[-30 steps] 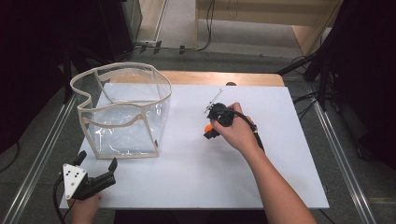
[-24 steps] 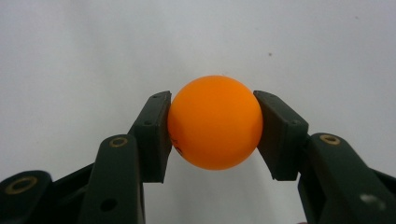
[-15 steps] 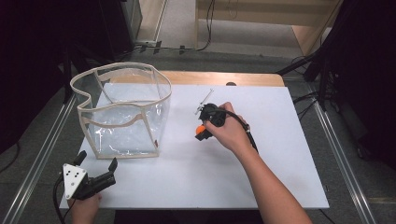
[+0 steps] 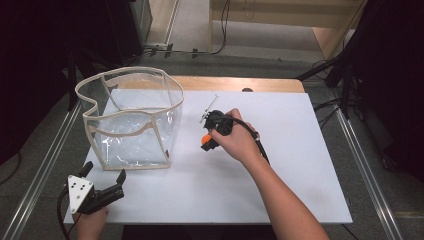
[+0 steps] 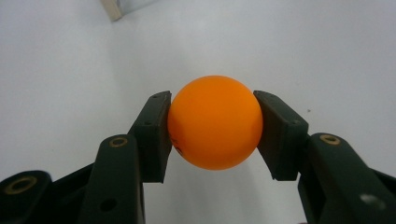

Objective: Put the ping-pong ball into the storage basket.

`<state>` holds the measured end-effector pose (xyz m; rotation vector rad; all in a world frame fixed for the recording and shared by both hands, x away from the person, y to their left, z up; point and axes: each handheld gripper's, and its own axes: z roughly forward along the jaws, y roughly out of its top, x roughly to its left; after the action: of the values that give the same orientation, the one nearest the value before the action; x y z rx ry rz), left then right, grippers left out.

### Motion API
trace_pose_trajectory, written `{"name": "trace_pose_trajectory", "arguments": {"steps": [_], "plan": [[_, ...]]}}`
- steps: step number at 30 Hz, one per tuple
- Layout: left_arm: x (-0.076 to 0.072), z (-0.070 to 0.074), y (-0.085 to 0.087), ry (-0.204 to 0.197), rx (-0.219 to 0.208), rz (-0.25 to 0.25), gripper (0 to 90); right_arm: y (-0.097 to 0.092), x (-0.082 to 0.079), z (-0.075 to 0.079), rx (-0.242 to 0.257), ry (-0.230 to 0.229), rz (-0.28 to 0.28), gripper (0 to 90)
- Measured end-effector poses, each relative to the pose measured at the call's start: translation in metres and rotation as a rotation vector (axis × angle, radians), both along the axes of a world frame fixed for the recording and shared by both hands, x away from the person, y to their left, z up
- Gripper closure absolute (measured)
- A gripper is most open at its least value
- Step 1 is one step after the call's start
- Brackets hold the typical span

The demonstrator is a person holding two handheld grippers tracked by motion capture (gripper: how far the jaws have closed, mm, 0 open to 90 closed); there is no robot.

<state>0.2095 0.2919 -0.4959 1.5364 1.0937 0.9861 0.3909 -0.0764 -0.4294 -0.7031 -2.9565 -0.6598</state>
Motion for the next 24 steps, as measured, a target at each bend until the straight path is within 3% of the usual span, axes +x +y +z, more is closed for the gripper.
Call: {"name": "trace_pose_trajectory", "arguments": {"steps": [24], "plan": [[0.000, 0.000, 0.000, 0.001, 0.003, -0.004, 0.0, 0.020, -0.001, 0.024, 0.021, -0.013, 0.040, 47.6]]}}
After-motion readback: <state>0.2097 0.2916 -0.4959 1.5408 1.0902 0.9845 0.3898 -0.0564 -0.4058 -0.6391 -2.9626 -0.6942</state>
